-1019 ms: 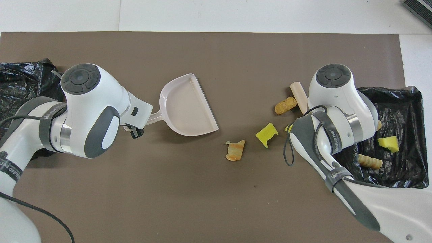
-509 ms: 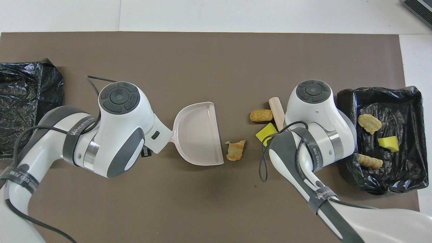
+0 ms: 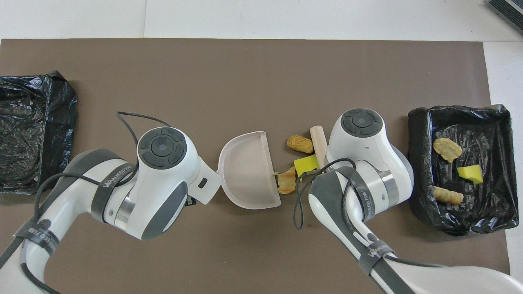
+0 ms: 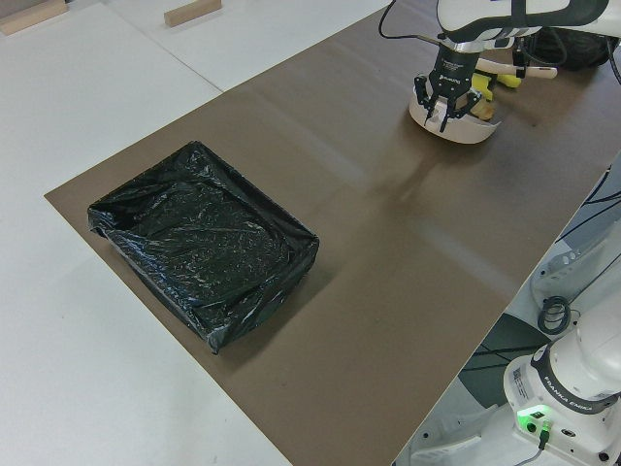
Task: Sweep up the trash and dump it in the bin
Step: 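Sweep the remaining pieces into the dustpan with the right gripper's brush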
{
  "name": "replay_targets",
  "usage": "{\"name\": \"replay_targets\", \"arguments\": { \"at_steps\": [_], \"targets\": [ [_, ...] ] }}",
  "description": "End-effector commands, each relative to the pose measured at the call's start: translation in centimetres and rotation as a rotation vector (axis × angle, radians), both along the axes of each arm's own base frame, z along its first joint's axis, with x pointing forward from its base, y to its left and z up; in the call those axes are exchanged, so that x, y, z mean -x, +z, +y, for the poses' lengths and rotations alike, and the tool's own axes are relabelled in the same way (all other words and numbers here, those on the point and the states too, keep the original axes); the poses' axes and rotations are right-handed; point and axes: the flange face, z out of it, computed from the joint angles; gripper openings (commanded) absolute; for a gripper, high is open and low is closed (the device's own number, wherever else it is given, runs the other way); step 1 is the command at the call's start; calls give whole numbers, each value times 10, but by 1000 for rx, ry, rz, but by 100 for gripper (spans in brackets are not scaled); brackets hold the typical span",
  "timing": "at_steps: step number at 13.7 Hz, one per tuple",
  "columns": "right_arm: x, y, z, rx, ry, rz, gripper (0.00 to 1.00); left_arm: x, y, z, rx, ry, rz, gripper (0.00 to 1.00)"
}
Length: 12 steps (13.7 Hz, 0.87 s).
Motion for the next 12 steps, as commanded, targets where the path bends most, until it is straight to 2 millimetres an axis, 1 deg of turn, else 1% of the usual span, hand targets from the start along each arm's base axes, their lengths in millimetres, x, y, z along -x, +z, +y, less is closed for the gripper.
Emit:
{"name": "replay_targets", "arguments": {
  "at_steps": [1,2,3,4,5,6,7,8,9,10,11,12],
  "targets": [
    [5,42,-18,23,-78,-7,0,11,0,-8,10,25,-53,0],
    [6,54,-33,41,-92,-17,0,11,-1,-9,15,25,-59,0],
    [8,56,-47,94,-86,-17,0,12,-1,-9,16,22,-60,0],
    [14,53,-58,149,-68,-26,0,12,-2,-9,15,20,-58,0],
    [23,45,-69,192,-51,-31,0,11,-2,-9,14,22,-57,0],
    [35,36,-84,207,-57,-47,0,11,-2,-9,14,22,-57,0],
    [47,27,-91,199,-60,-69,0,8,-3,-4,15,32,-59,0],
    [55,16,-96,198,-64,-71,0,3,-4,2,21,29,-64,0],
    [58,4,-91,201,-71,-67,0,-5,-5,13,30,5,-70,0],
    [56,-10,-88,205,-88,-56,0,-9,-7,17,43,-32,-83,0],
    [52,-17,-82,186,-88,-69,0,-11,-8,19,53,-57,-95,0],
    [50,-21,-71,161,-79,-74,0,-13,-11,25,53,-53,-94,0]
  ]
}}
